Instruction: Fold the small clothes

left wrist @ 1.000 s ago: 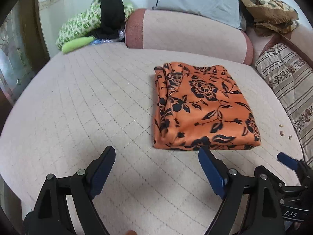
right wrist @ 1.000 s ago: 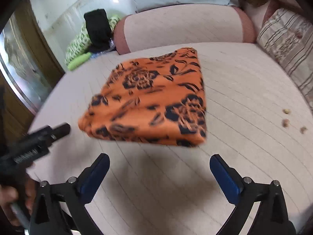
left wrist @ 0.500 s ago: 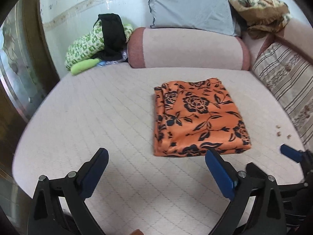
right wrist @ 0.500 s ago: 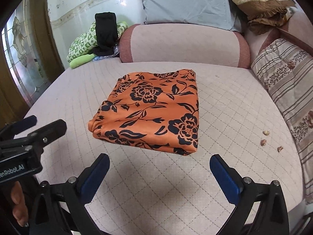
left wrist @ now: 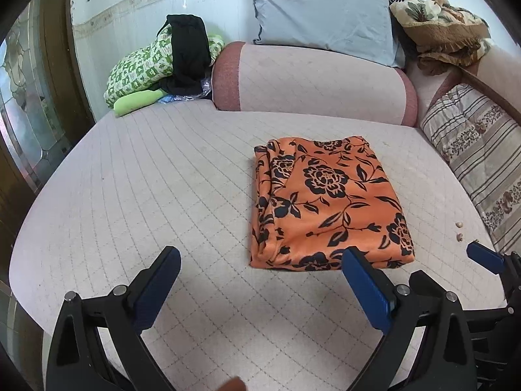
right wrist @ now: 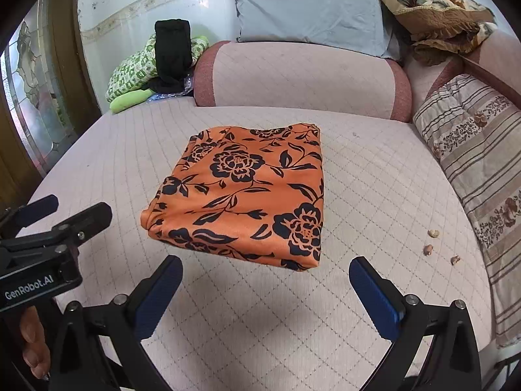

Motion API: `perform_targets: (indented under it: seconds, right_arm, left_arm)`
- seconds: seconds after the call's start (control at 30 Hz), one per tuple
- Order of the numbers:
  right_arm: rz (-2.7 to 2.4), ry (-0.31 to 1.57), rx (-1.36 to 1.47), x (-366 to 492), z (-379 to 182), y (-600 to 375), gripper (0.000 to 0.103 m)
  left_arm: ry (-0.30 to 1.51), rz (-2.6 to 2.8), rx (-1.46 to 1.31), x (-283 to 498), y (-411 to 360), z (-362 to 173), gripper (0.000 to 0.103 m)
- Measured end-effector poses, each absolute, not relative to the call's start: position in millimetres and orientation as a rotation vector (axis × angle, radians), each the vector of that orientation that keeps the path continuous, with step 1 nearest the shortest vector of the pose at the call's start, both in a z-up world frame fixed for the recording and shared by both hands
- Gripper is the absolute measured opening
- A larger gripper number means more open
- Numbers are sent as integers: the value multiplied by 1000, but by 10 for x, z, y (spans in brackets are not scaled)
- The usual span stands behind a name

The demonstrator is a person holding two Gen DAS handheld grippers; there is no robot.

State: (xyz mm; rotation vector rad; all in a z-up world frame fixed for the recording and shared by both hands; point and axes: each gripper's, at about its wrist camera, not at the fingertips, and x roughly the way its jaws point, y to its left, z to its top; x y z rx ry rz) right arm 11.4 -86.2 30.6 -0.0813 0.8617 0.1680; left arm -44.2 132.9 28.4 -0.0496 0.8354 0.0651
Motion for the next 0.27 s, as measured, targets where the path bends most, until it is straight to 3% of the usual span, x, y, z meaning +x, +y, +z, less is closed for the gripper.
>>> perform_targets:
  seconds: [0.27]
  right_arm:
    - [164,876,-89,264,273,-804,103]
  left_arm:
    - [825,43,-29,-255,1284,260,99]
